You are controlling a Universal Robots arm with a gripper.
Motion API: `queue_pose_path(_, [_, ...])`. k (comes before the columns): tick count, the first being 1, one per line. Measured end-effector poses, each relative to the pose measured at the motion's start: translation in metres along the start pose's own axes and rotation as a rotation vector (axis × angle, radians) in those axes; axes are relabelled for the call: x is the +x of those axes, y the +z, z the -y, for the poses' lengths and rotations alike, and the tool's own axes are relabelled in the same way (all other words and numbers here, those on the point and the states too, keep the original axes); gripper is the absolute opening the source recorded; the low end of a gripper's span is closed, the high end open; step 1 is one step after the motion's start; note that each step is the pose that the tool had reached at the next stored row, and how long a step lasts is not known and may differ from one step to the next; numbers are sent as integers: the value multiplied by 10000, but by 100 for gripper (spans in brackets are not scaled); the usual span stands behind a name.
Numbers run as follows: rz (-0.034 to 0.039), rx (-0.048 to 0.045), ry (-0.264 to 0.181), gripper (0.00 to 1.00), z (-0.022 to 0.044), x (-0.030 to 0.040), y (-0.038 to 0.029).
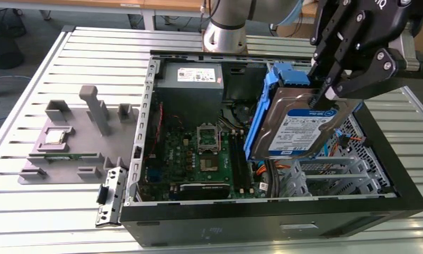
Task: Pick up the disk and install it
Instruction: 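Pick up the disk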
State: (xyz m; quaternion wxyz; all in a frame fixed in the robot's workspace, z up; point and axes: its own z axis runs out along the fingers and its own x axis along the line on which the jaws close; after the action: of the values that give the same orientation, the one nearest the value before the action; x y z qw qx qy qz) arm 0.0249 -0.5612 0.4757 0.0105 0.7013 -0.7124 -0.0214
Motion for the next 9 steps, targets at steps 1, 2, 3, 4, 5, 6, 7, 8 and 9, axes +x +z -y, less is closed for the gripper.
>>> queue_pose_path(1, [0,-1,0,35,23,0,-1])
queue_pose_path(2, [1,-2,-1,35,46,0,-2])
queue_pose_path(3, [0,-3,0,35,69,-1,-3])
queue_pose_path(4, [0,-4,-1,35,91,-2,-4])
queue_pose_path(5, [0,-5,0,35,114,-2,-5])
queue_pose_path(6, [0,-6,1,35,137,-2,-6])
queue_pose_path(7, [0,-8,0,35,160,-3,-7])
queue_pose_path(8, [0,-8,0,35,181,-3,-8])
queue_pose_path(9, [0,-10,-1,35,202,-4,-9])
